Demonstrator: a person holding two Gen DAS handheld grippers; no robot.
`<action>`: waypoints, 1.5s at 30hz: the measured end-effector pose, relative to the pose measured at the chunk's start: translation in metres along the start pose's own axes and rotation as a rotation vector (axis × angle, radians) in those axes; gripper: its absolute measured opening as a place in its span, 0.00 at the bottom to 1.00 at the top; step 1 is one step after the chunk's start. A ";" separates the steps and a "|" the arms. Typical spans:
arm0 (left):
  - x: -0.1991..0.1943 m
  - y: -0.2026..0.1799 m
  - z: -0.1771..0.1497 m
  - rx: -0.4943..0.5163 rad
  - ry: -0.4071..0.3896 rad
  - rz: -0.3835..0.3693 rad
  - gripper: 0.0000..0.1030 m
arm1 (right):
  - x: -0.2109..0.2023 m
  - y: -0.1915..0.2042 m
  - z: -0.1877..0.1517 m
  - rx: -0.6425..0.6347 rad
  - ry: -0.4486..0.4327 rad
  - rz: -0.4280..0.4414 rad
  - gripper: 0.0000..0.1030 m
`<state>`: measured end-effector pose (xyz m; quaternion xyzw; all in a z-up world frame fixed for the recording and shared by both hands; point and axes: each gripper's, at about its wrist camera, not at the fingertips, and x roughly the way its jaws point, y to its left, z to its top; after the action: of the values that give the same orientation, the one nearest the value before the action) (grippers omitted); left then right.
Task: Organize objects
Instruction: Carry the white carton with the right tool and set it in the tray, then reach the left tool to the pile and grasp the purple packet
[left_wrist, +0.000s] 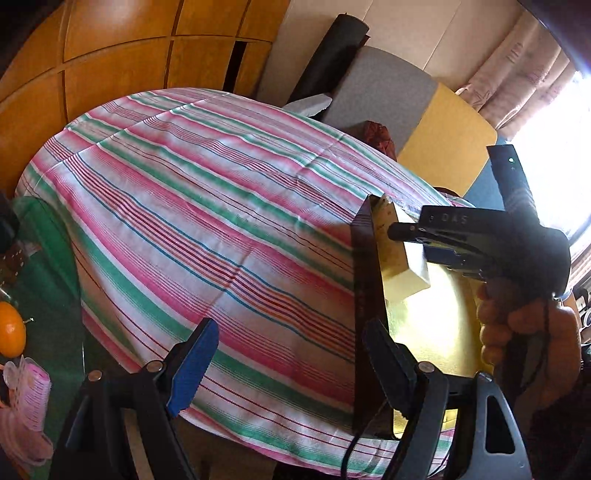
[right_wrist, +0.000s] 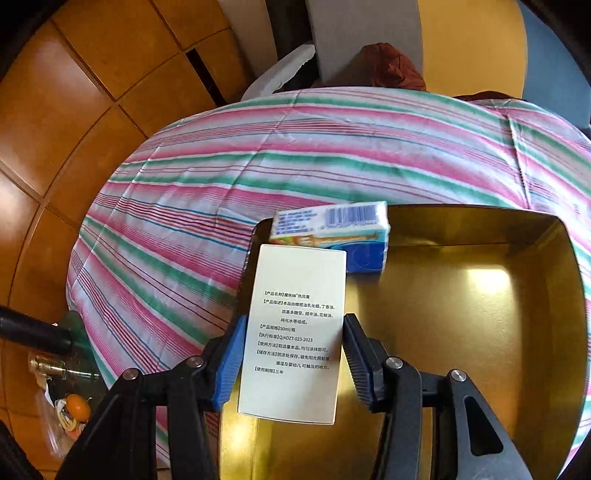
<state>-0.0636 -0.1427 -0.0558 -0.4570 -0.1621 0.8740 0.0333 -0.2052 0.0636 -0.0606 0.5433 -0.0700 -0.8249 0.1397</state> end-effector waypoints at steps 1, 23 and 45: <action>0.000 -0.001 0.000 0.000 0.000 0.001 0.78 | 0.002 0.001 0.000 0.003 0.002 0.005 0.51; -0.031 -0.055 0.000 0.145 -0.095 0.025 0.78 | -0.120 -0.081 -0.064 -0.080 -0.201 0.032 0.80; -0.027 -0.230 -0.035 0.507 -0.035 -0.108 0.78 | -0.246 -0.314 -0.124 0.200 -0.385 -0.287 0.83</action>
<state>-0.0402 0.0778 0.0192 -0.4095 0.0374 0.8914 0.1903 -0.0492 0.4424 0.0215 0.3917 -0.0989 -0.9134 -0.0491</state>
